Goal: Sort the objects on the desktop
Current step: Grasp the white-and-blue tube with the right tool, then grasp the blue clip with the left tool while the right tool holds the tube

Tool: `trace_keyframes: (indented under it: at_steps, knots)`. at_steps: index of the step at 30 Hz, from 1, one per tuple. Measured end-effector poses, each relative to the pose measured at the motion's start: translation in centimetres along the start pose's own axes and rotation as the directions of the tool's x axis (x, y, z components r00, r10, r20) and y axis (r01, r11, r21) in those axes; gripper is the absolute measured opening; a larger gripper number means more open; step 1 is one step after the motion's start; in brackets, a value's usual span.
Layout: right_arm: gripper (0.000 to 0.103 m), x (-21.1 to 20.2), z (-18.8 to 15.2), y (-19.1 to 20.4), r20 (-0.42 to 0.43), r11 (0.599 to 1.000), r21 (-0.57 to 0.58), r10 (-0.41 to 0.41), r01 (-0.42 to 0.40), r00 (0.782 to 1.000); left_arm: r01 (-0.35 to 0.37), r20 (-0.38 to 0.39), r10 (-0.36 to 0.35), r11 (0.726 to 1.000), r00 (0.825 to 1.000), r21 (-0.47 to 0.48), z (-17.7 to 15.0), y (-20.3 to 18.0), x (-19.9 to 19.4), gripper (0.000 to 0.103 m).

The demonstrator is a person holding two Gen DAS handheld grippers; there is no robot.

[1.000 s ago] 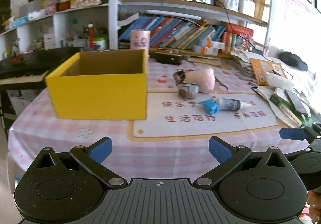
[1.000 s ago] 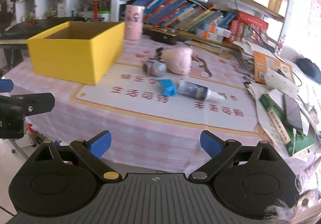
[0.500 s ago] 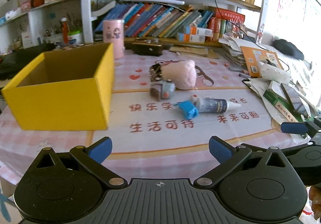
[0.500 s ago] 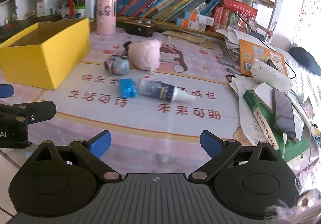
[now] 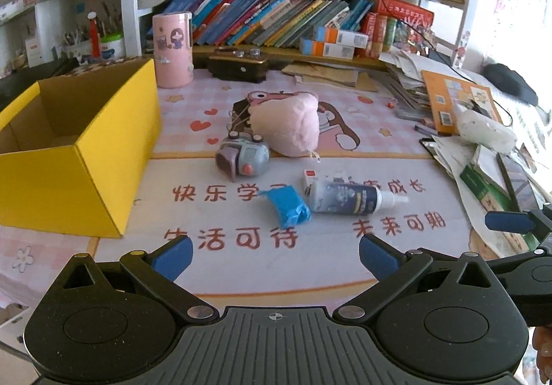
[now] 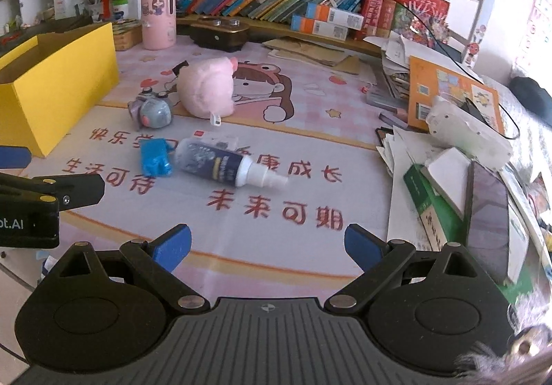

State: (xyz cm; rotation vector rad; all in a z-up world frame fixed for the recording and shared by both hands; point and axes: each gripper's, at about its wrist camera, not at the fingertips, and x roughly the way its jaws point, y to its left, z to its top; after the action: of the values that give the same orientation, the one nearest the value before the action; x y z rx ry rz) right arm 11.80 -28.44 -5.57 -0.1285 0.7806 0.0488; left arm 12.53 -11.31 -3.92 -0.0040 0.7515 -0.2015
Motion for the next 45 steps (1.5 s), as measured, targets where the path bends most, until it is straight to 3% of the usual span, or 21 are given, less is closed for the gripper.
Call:
trace_keyframes:
  at_steps: [9,15,19,24,28,31,33,36,40,43,45]
  knots:
    - [0.092,3.0,2.6,-1.5,0.015,0.991,-0.086,0.109,-0.107,0.994,-0.081,-0.002,0.081,0.996,0.997,-0.034,1.7,-1.2,1.7,0.103]
    - [0.077,6.0,4.1,-1.5,-0.015,0.966,-0.173,0.19,-0.19,0.982,-0.118,0.003,0.119,0.991,0.993,-0.055,2.6,-1.2,2.3,0.103]
    - [0.067,7.6,4.8,-0.3,-0.047,0.923,-0.291,0.25,-0.253,0.967,-0.132,-0.007,0.132,0.989,0.991,-0.069,2.9,-1.0,2.6,0.103]
    - [0.052,8.9,5.6,1.6,-0.06,0.839,-0.447,0.318,-0.311,0.946,-0.147,-0.024,0.146,0.986,0.989,-0.079,3.0,-0.7,2.8,0.103]
    - [0.044,9.9,5.9,2.5,-0.103,0.793,-0.496,0.351,-0.354,0.931,-0.16,-0.031,0.157,0.983,0.987,-0.095,2.9,-0.2,2.7,0.103]
    - [0.038,10.0,5.4,2.9,-0.1,0.767,-0.549,0.335,-0.332,0.937,-0.16,-0.038,0.156,0.981,0.987,-0.108,2.9,0.0,2.9,0.103]
    - [0.033,9.7,5.3,2.2,-0.105,0.779,-0.529,0.334,-0.337,0.937,-0.151,-0.041,0.147,0.982,0.988,-0.11,2.9,0.0,3.0,0.103]
    - [0.031,9.3,5.1,0.1,-0.135,0.845,-0.412,0.314,-0.342,0.94,-0.125,-0.053,0.12,0.987,0.991,-0.102,3.0,-0.3,3.8,0.102]
    - [0.03,8.5,4.3,-2.6,-0.138,0.918,-0.295,0.233,-0.264,0.963,-0.111,-0.082,0.104,0.99,0.991,-0.084,3.0,-0.9,5.5,0.096]
    - [0.03,8.0,3.6,-4.4,-0.136,0.957,-0.198,0.187,-0.212,0.973,-0.111,-0.103,0.103,0.991,0.989,-0.069,2.9,-1.3,7.1,0.083]
    - [0.03,7.7,3.2,-4.9,-0.131,0.967,-0.169,0.172,-0.193,0.976,-0.116,-0.121,0.107,0.991,0.987,-0.069,3.0,-1.4,8.2,0.068]
